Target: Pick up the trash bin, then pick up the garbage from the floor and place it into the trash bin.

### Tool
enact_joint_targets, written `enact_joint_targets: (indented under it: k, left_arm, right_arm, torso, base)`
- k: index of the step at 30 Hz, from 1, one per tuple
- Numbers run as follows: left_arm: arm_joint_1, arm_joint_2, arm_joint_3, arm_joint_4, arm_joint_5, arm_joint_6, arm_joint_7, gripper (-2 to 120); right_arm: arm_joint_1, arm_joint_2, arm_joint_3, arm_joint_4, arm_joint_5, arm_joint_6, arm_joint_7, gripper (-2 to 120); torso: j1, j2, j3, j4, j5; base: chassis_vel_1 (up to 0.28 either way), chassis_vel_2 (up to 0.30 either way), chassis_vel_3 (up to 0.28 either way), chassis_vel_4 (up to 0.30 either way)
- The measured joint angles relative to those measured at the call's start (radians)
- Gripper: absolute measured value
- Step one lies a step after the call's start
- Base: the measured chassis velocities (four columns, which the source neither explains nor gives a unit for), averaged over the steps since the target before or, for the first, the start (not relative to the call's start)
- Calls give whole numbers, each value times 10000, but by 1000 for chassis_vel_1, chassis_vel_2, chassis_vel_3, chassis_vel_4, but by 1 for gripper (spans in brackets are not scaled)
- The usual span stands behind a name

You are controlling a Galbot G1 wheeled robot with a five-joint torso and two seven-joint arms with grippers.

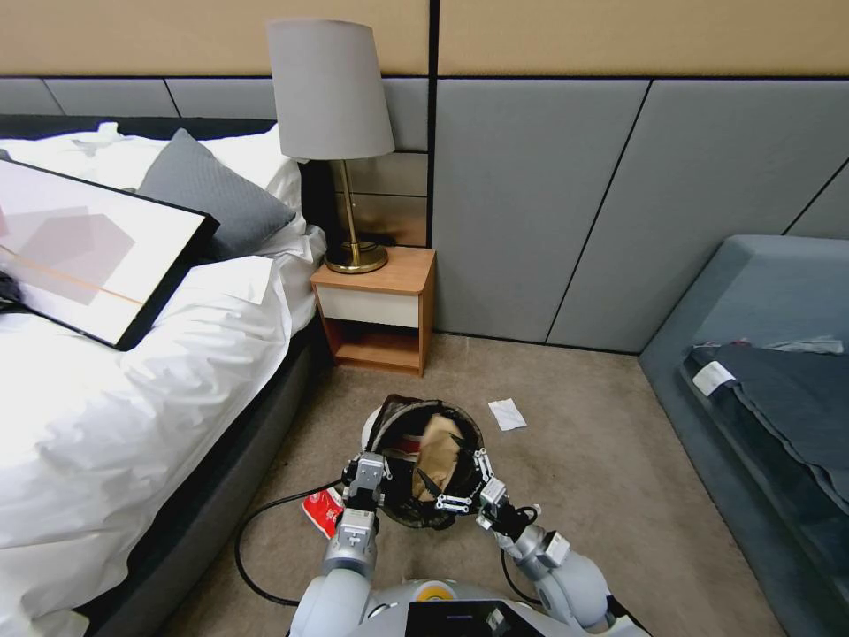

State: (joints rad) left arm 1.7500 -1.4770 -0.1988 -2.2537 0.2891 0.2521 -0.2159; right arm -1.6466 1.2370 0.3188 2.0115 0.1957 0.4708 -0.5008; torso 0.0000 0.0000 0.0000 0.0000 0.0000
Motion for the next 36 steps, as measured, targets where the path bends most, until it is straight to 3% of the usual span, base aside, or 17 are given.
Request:
enact_joint_targets:
  k: [13, 22, 27, 36]
  left_arm:
    - [-21, -29, -160, -31, -102, 1, -13, 0]
    - [-35, -46, -273, -62, -176, 4, -32, 0]
    - [-59, -62, -288, -71, -213, 4, -35, 0]
    - [-51, -62, -305, -102, -221, 7, -42, 0]
  right_arm:
    - [-490, 66, 461, 1358, 81, 190, 564, 100]
    - [-1123, 826, 1454, 2553, -849, 262, 3751, 100]
    - [-1483, 1268, 1946, 2319, -878, 956, 4706, 100]
    - [-1634, 1566, 2364, 1191, -786, 1686, 4817, 100]
  torso:
    - [0, 0, 0, 1, 0]
    - [0, 0, 0, 0, 0]
    - [0, 0, 0, -1, 0]
    - [0, 0, 0, 0, 0]
  base:
    - [0, 0, 0, 0]
    - [0, 0, 0, 0]
    - [0, 0, 0, 0]
    - [0, 0, 0, 0]
